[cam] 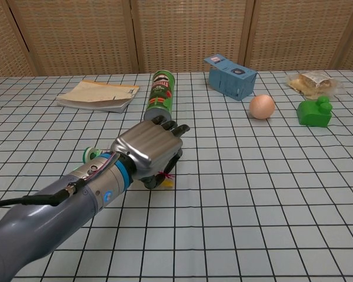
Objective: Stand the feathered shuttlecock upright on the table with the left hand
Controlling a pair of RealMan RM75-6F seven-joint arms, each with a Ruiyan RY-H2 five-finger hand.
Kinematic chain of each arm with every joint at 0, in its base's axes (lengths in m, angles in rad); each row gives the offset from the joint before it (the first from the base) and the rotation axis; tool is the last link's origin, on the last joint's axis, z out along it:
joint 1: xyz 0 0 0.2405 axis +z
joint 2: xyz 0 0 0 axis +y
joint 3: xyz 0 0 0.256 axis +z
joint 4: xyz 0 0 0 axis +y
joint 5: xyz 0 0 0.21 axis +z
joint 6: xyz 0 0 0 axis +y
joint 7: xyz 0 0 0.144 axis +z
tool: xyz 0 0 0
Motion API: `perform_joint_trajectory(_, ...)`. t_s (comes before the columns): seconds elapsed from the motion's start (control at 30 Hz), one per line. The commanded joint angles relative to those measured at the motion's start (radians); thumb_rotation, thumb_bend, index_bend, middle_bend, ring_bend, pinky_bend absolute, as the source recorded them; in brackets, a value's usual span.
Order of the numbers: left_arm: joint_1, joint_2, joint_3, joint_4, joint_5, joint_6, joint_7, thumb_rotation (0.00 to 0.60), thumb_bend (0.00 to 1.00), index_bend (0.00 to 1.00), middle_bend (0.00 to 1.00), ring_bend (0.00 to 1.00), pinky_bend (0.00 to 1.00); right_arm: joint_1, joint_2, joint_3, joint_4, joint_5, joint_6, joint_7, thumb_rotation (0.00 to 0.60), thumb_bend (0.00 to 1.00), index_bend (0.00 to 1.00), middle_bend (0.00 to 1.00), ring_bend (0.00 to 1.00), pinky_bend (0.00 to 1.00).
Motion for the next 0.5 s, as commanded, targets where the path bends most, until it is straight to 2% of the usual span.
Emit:
perform_joint_trajectory(0.03,0.0,0.0,0.004,0.004,0.0,-0.001,-0.004,0.6,0.43,0.63,0.0,0.0,0.0,0.0,0.001,0.0,-0.001,0.0,0.0,0.002,0.6,0.04,0.1,0.0,0.0,0.03)
perform_joint_trajectory(0.27,0.006,0.009,0.013,0.0,0.021,0.011,-0.032,0.6,0.45,0.68,0.0,0.0,0.0,-0.002,0.004,0.001,0.0,-0.001,0.004,0.015,0.6,0.04,0.1,0.0,0.0,0.03)
perform_joint_trajectory(0.5,0.025,0.085,0.007,-0.087,0.059,0.05,-0.07,0.6,0.45,0.68,0.0,0.0,0.0,-0.001,0.003,0.001,0.002,-0.001,0.005,0.015,0.6,0.04,0.1,0.0,0.0,0.03)
